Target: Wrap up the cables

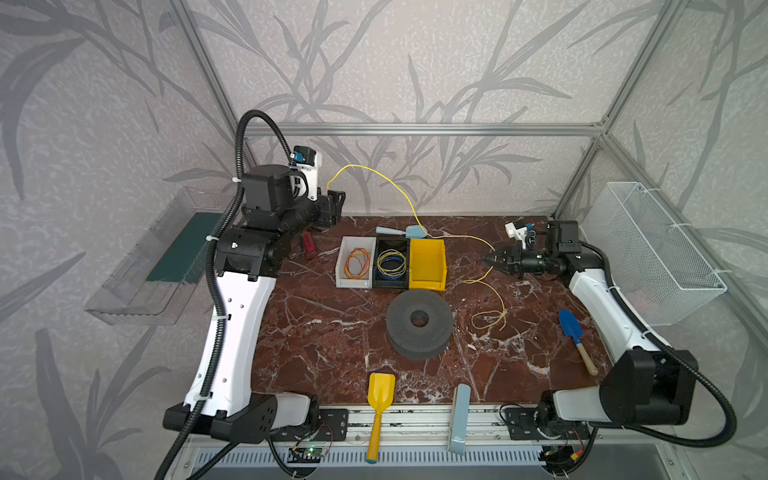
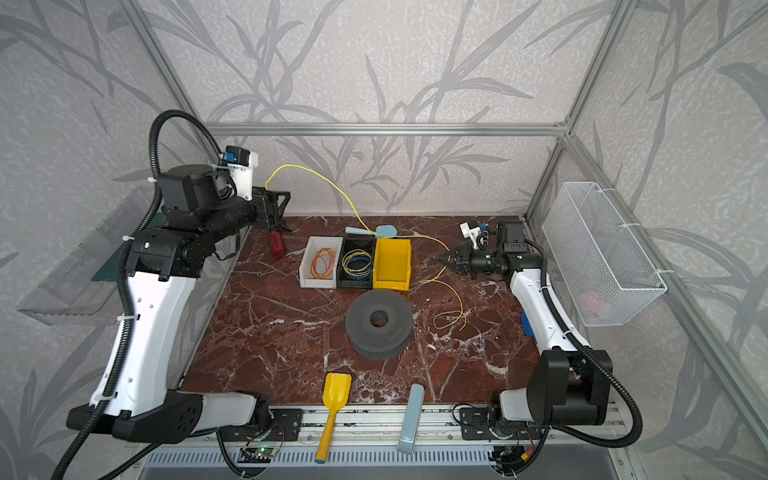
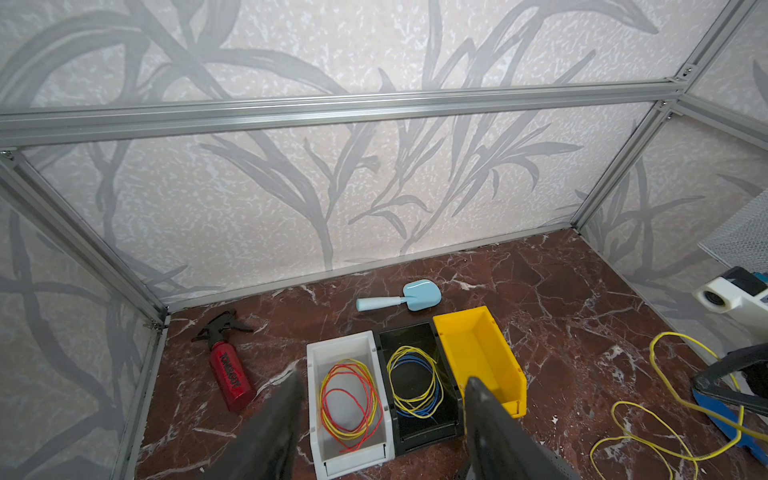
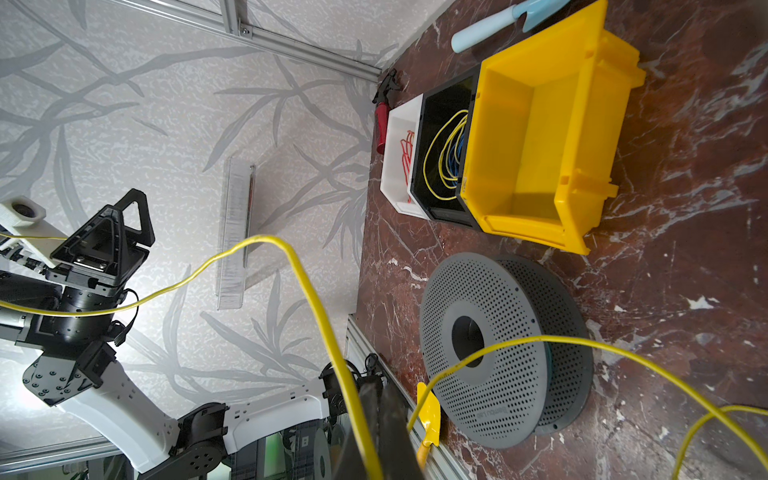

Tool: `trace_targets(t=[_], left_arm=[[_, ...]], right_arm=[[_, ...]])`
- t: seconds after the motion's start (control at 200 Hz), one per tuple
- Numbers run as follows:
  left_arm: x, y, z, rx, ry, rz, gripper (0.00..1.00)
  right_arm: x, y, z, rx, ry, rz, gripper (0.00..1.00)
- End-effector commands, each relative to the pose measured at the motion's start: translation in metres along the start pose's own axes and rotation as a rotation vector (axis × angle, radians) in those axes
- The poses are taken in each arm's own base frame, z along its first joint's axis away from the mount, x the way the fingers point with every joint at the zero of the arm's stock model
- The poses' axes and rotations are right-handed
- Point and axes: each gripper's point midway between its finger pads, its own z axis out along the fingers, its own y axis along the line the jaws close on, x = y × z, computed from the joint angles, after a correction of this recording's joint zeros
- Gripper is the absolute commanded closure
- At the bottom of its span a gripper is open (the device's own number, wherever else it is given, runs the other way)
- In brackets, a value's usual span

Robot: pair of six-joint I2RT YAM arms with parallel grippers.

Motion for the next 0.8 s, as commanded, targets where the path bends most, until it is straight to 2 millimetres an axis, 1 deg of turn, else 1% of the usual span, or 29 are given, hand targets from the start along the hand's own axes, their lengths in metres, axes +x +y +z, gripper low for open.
trace_targets(t=[0.0, 0.09, 0.23, 0.325, 0.43, 0.505, 0.675, 0.745, 0.795], left_arm=[[-0.007, -0.006, -0.009, 0.031, -0.014, 0.02, 0.45], [-0.007, -0.007, -0.008, 0.04, -0.005, 0.018, 0.57], [-0.009, -0.011, -0.013, 0.057, -0.014, 0.018, 0.68], [-0.008, -0.013, -0.015, 0.071, -0.004, 0.019, 0.77], [-0.004, -0.014, -0.017, 0.073, 0.012, 0.022, 0.93], [-0.002, -0.013, -0.019, 0.065, 0.018, 0.023, 1.0], [-0.001, -0.013, -0.031, 0.056, 0.012, 0.037, 1.0], [0.001, -0.013, -0.034, 0.051, 0.022, 0.047, 1.0], [0.004, -0.008, -0.035, 0.022, 0.036, 0.05, 1.0]], right_arm=[[0.008, 0.013, -0.003, -0.034, 0.011, -0.034, 1.0], [0.008, 0.015, -0.003, -0.037, 0.012, -0.041, 1.0], [0.01, 0.012, -0.002, -0.028, 0.014, -0.037, 1.0], [0.01, 0.01, -0.002, -0.024, 0.015, -0.035, 1.0], [0.009, 0.011, -0.002, -0.024, 0.013, -0.042, 1.0], [0.008, 0.011, -0.002, -0.017, 0.008, -0.046, 1.0], [0.007, 0.005, -0.002, 0.012, 0.003, -0.052, 1.0], [0.006, -0.002, -0.003, 0.056, -0.012, -0.061, 1.0], [0.004, -0.008, -0.003, 0.092, -0.021, -0.071, 1.0]])
